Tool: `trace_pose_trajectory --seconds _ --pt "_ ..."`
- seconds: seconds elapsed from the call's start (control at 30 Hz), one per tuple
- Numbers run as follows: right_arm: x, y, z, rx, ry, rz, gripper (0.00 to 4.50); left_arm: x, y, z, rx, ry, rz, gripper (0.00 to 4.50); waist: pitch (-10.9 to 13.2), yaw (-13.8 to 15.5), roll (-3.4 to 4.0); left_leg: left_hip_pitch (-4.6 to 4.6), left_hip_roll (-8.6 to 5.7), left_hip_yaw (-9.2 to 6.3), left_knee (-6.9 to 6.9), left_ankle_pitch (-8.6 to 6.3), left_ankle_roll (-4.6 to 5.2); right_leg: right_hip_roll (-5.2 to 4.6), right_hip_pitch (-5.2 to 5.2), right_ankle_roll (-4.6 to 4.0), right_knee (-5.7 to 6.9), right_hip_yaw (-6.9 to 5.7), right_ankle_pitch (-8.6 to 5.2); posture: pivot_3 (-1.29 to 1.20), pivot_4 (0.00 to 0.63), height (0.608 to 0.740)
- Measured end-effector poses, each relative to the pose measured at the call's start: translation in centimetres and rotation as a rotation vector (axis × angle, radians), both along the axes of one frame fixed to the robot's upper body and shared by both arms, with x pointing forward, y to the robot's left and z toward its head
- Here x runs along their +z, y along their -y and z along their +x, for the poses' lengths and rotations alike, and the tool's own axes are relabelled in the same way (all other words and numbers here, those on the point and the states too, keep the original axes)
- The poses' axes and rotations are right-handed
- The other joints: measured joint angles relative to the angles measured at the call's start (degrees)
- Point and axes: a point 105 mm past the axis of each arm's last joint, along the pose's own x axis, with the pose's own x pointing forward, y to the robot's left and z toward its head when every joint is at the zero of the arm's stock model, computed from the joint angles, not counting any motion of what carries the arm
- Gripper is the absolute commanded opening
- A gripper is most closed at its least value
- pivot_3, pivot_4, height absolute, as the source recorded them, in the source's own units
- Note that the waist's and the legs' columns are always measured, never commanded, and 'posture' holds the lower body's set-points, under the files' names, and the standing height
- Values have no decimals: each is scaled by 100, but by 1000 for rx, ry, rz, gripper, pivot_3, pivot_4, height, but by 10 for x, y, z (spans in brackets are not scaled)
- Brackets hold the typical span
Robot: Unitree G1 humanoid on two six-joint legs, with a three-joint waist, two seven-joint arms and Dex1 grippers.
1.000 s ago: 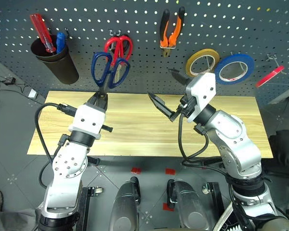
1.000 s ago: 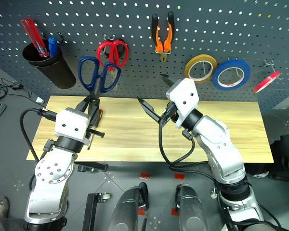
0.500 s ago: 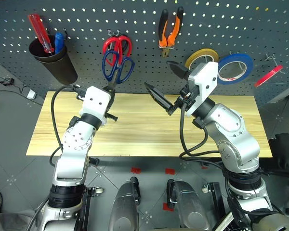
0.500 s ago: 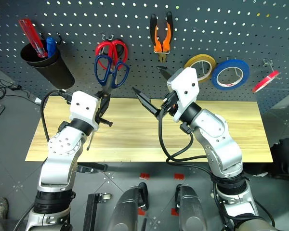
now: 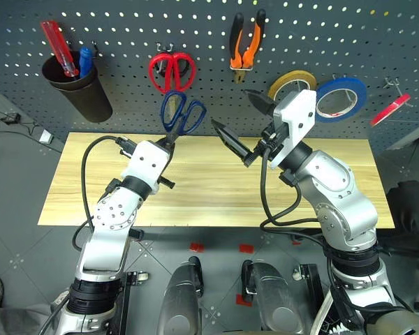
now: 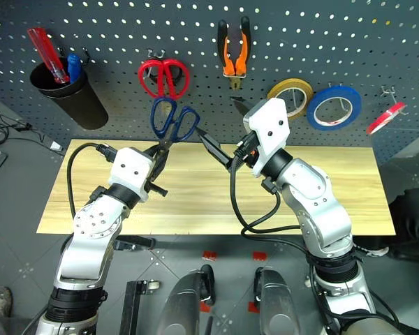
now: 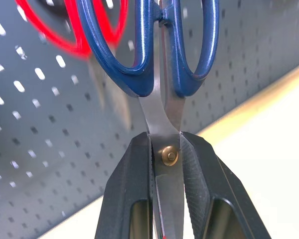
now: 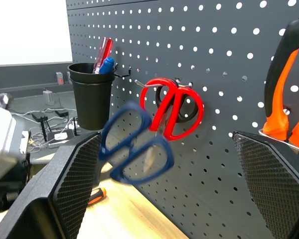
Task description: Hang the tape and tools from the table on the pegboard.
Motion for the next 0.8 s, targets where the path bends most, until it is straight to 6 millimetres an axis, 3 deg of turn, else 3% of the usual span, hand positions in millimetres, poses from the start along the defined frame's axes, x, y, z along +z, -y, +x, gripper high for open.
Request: trace_pose_trajectory --seconds 0.27,0.8 --pt "1 0 0 2 2 2 4500 31 -2 4 17 95 -32 519 0 15 0 0 1 2 0 1 0 1 -1 -2 1 1 1 -123 311 740" --pt "12 -2 0 11 24 20 4500 24 -17 32 95 10 -117 519 0 18 0 0 0 2 2 1 1 2 -1 -2 1 -1 1 -125 312 740"
